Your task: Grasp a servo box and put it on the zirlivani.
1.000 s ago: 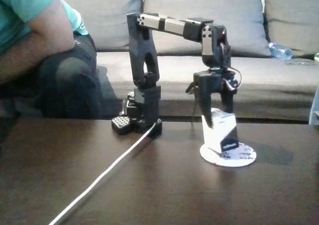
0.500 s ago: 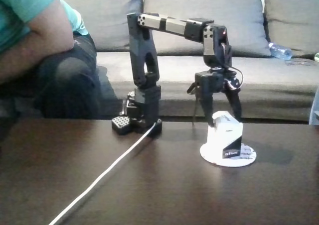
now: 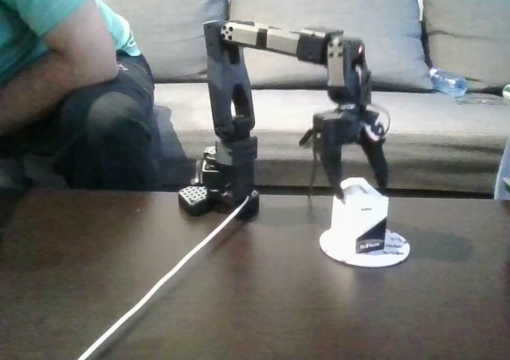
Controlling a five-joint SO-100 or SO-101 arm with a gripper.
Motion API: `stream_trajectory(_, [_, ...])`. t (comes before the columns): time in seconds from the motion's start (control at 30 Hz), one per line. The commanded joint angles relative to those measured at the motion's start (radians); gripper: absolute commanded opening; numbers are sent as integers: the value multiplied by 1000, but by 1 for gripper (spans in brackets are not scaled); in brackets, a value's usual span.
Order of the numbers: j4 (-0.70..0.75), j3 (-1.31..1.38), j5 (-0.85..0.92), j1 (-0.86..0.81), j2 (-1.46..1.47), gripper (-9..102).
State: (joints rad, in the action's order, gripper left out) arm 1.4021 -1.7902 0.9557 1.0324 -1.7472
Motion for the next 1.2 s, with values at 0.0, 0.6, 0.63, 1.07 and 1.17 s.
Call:
stream_trajectory(0.0, [64, 123, -3, 6, -18, 33])
stream_trajectory(0.6, [123, 336, -334, -362, -276, 0])
stream_trajectory(0.63, [75, 281, -383, -410, -311, 0])
stream_trajectory(1.07, [-629, -1011, -804, -838, -1057, 0])
stream_trajectory(1.17, [-551, -1172, -802, -864, -1315, 0])
